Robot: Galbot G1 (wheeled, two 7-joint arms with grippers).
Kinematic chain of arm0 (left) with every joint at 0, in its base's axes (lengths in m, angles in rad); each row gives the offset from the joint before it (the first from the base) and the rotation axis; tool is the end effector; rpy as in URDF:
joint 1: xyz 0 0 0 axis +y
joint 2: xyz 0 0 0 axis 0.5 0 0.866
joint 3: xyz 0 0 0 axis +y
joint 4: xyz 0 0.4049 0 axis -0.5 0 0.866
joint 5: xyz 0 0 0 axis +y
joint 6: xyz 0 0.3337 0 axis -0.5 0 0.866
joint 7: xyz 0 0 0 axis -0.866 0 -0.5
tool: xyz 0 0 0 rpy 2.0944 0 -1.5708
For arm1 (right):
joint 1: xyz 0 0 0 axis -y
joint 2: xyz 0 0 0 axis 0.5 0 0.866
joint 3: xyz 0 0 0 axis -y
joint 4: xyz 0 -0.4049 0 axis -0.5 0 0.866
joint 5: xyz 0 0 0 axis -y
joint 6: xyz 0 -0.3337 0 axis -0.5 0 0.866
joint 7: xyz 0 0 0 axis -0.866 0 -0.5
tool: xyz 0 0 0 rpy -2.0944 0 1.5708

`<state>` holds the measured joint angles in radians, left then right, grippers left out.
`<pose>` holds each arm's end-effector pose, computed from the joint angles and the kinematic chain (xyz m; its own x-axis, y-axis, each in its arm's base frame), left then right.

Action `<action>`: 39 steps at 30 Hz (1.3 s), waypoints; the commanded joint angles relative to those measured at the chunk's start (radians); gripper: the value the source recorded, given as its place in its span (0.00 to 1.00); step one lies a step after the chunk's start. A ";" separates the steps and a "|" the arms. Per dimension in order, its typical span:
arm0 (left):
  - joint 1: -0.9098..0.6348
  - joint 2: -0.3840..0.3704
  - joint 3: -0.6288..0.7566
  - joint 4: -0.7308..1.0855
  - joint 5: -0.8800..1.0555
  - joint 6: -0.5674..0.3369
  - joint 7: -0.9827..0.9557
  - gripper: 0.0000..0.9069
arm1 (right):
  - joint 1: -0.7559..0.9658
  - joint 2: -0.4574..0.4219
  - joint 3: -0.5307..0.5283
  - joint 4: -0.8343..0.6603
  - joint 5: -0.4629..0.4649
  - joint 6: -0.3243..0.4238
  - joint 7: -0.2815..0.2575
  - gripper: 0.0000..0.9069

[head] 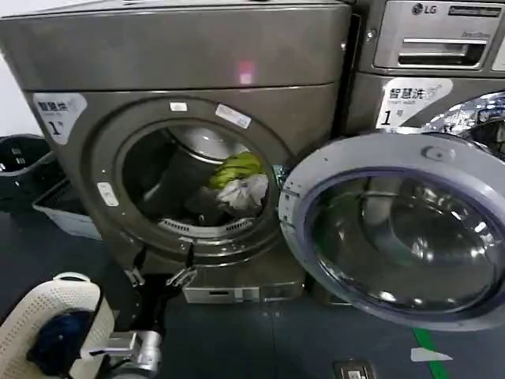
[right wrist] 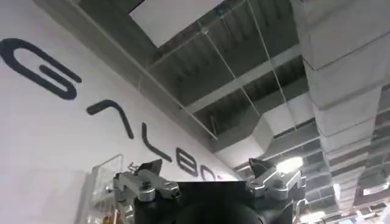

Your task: Grasp the clothes from the dryer.

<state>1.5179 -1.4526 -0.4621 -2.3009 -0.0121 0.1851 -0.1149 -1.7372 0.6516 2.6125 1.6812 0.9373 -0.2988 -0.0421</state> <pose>0.1382 0.0063 -0.2755 -0.9973 0.0011 -0.0731 -0.0031 0.9983 0.0574 -0.1230 -0.4675 0.1091 -0.2837 0.6140 -0.7366 0.8379 0.5322 0.1209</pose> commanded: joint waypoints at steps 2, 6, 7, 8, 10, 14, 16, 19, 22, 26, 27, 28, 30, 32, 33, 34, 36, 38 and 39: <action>0.001 0.001 0.000 -0.002 0.001 0.000 0.000 1.00 | 0.000 -0.001 0.001 0.000 0.001 0.001 -0.001 1.00; 0.003 -0.001 0.000 -0.002 0.002 -0.001 0.001 1.00 | 0.001 0.002 -0.003 0.001 0.000 0.006 -0.005 1.00; 0.002 -0.001 -0.001 -0.002 0.001 -0.001 0.001 1.00 | 0.000 0.003 -0.004 0.002 -0.007 0.007 -0.010 1.00; 0.002 0.000 -0.001 -0.002 0.001 -0.002 0.001 1.00 | -0.003 0.005 -0.001 0.004 -0.028 -0.007 -0.012 1.00; -0.009 0.002 -0.004 0.008 -0.006 -0.010 0.011 1.00 | -0.007 0.007 0.007 0.008 -0.027 -0.017 -0.018 1.00; -0.105 0.013 -0.007 0.076 -0.059 -0.024 0.021 1.00 | -0.024 0.016 0.031 0.019 -0.036 -0.021 -0.030 1.00; -0.164 0.011 -0.005 0.127 -0.095 -0.015 0.026 1.00 | -0.023 0.021 0.032 0.024 -0.042 -0.020 -0.036 1.00; -0.317 0.000 0.001 0.253 -0.097 -0.034 0.030 1.00 | -0.029 0.028 0.037 0.032 -0.044 -0.026 -0.040 1.00; -0.450 -0.002 0.007 0.369 -0.114 -0.041 0.034 1.00 | -0.040 0.026 0.051 0.032 -0.049 -0.031 -0.048 1.00; -0.630 0.007 0.008 0.565 -0.139 -0.042 0.031 1.00 | -0.053 0.025 0.067 0.030 -0.050 -0.036 -0.048 1.00; -0.675 0.007 0.008 0.614 -0.136 -0.044 0.027 1.00 | -0.058 0.025 0.074 0.029 -0.050 -0.036 -0.049 1.00; -0.733 0.006 0.009 0.659 -0.132 -0.049 0.026 1.00 | -0.061 0.025 0.077 0.028 -0.050 -0.034 -0.052 1.00; -0.810 0.002 0.015 0.797 -0.113 -0.062 0.023 1.00 | -0.063 0.025 0.083 0.028 -0.051 -0.025 -0.055 1.00; -0.869 -0.001 0.021 0.871 -0.101 -0.074 0.032 1.00 | -0.064 0.024 0.085 0.028 -0.051 -0.025 -0.056 1.00; -0.897 -0.001 0.023 0.923 -0.103 -0.070 0.037 1.00 | -0.065 0.024 0.086 0.028 -0.051 -0.025 -0.057 1.00; -0.936 -0.001 0.027 0.957 -0.099 -0.068 0.052 1.00 | -0.067 0.025 0.088 0.027 -0.051 -0.025 -0.057 1.00; -1.004 -0.004 0.033 1.037 -0.074 -0.057 0.068 1.00 | -0.072 0.026 0.093 0.028 -0.050 -0.022 -0.060 1.00; -1.084 -0.002 0.043 1.123 -0.076 -0.051 0.090 1.00 | -0.077 0.028 0.099 0.027 -0.050 -0.019 -0.063 1.00; -1.110 0.001 0.047 1.171 -0.072 -0.046 0.105 1.00 | -0.080 0.028 0.102 0.026 -0.050 -0.018 -0.064 1.00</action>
<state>0.7516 -1.4538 -0.4285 -1.5413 -0.1029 0.1346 -0.0603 -1.8117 0.6801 2.7065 1.7060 0.8896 -0.3197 -0.1026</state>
